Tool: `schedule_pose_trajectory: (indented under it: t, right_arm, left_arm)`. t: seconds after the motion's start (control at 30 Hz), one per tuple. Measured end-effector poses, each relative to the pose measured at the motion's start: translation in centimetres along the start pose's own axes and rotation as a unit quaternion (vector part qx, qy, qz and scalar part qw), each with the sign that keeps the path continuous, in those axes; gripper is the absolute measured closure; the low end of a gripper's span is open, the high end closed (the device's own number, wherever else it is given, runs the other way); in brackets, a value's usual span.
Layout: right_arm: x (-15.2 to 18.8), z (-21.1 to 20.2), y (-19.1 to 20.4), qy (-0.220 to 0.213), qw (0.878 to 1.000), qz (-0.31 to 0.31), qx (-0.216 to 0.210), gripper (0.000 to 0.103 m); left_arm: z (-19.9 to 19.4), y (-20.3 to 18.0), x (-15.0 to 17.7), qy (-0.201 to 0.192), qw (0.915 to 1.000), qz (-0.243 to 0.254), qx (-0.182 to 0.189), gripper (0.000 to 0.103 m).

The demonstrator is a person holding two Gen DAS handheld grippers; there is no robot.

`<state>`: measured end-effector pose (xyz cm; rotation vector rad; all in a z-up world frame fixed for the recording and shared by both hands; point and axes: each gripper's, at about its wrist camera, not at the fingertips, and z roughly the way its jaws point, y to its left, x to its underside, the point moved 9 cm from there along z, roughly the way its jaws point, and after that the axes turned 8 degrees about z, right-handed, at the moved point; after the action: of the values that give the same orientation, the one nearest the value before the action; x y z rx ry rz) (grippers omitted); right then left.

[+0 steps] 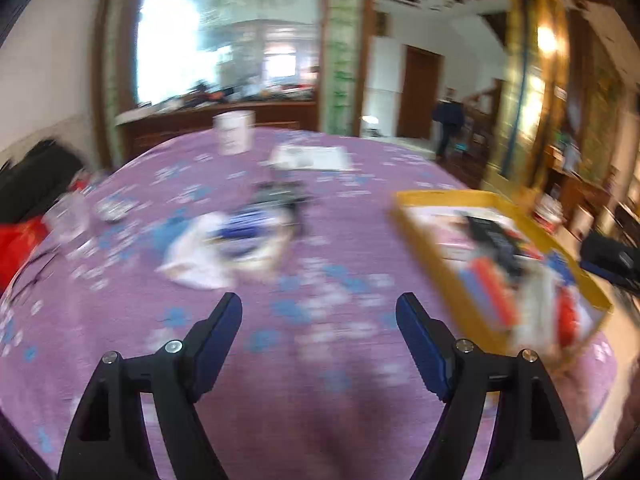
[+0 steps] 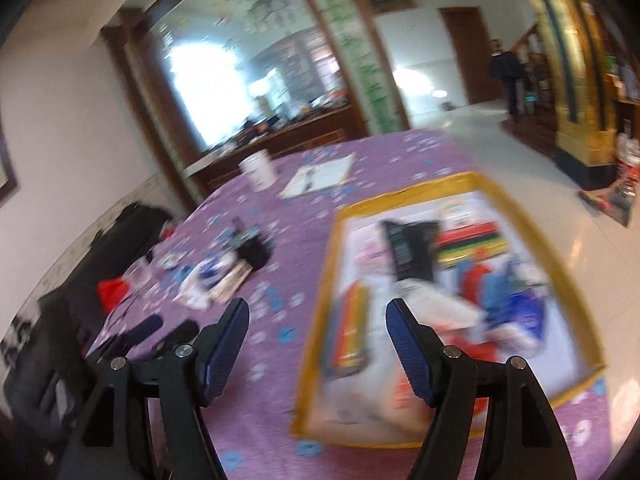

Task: Organize soft objects
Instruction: 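Grasp the white-and-blue Vinda tissue bag with the right tool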

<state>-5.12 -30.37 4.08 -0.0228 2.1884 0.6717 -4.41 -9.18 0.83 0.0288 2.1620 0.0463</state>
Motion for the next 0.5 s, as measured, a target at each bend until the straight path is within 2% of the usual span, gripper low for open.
schedule_pose_trajectory:
  t: [0.13, 0.17, 0.23, 0.27, 0.3, 0.33, 0.47, 0.5]
  right_arm:
    - [2.1, 3.9, 5.6, 0.061, 0.997, -0.032, -0.047, 0.027]
    - [2.2, 5.1, 7.0, 0.071, 0.995, -0.037, -0.054, 0.027]
    - [2.3, 7.4, 9.1, 0.079, 0.994, -0.055, -0.054, 0.028]
    - [2.1, 8.8, 10.4, 0.083, 0.993, -0.068, -0.055, 0.028]
    - [2.1, 10.2, 11.5, 0.089, 0.991, -0.077, -0.059, 0.028]
    - [2.0, 11.4, 12.3, 0.092, 0.991, -0.083, -0.058, 0.028]
    - [1.2, 17.1, 14.7, 0.107, 0.989, -0.095, -0.042, 0.028]
    - [0.9, 18.7, 14.9, 0.103, 0.989, -0.102, -0.023, 0.028]
  left_arm:
    - [0.7, 8.9, 1.2, 0.016, 0.9959, -0.059, -0.066, 0.024]
    - [1.1, 10.7, 1.3, 0.020, 0.9945, -0.067, -0.078, 0.024]
    - [2.1, 13.9, 1.3, 0.024, 0.9897, -0.064, -0.126, 0.024]
    - [2.7, 14.6, 1.5, 0.037, 0.9899, -0.081, -0.111, 0.024]
    - [2.7, 15.0, 1.5, 0.035, 0.9902, -0.098, -0.094, 0.024]
    - [2.5, 15.4, 1.4, 0.027, 0.9899, -0.105, -0.091, 0.024]
    - [3.0, 14.7, 1.5, 0.038, 0.9919, -0.084, -0.087, 0.024]
    - [3.1, 14.5, 1.6, 0.041, 0.9917, -0.080, -0.092, 0.024]
